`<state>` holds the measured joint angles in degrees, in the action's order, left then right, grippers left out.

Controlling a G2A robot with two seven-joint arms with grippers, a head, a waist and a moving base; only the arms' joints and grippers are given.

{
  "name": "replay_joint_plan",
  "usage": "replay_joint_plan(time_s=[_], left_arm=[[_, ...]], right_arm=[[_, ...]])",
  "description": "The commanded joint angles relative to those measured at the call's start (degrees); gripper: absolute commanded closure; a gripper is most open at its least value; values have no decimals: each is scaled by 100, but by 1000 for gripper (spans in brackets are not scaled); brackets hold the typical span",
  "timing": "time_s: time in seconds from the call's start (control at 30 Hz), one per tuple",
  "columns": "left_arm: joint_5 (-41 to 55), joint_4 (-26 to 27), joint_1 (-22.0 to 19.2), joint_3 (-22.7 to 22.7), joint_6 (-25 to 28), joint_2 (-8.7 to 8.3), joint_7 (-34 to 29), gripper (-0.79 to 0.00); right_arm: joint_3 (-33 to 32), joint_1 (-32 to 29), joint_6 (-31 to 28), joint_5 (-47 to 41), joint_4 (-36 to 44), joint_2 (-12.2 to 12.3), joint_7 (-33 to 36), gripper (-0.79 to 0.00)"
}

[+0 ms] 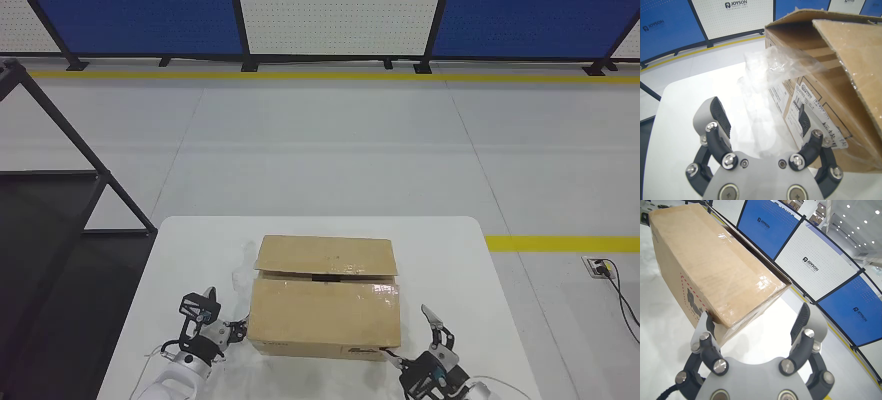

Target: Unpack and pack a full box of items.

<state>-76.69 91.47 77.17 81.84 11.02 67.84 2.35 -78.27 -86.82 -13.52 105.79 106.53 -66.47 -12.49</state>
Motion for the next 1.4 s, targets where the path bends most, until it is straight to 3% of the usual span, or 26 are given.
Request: replay_joint_plan(time_s=[0.0,0.17,0.3,0.4,0.77,1.0,1.2,1.37], left_arm=[[17,4,6,56,-66,-2,11,-785],[179,-95,13,418,-369,-18,-39,-785],[177,-477,-133,649,-558,-35,-134,-785],[-89,-684,-215,688,-556,-55,-130,-785],[-154,-680,-207,686,-642,-53,-141,-785],[-1716,-949,-401,172,-1065,-45,470,-785],[-2345,-1543,-758,-172,-1235,-12,1472,-785],[-2448,-2042,-1187,-418,-1465,58,1774,-785]], right_arm=[[6,10,9,-13,-12,-2,3,-785],[-100,-56,139,-32,80,5,-111,-785],[-264,-225,263,129,300,32,-351,-785],[-394,-364,349,349,492,56,-485,-785],[-394,-364,349,349,492,56,-485,-785],[-394,-364,349,349,492,56,-485,-785],[-394,-364,349,349,492,56,-485,-785],[-394,-364,349,349,492,56,-485,-785]])
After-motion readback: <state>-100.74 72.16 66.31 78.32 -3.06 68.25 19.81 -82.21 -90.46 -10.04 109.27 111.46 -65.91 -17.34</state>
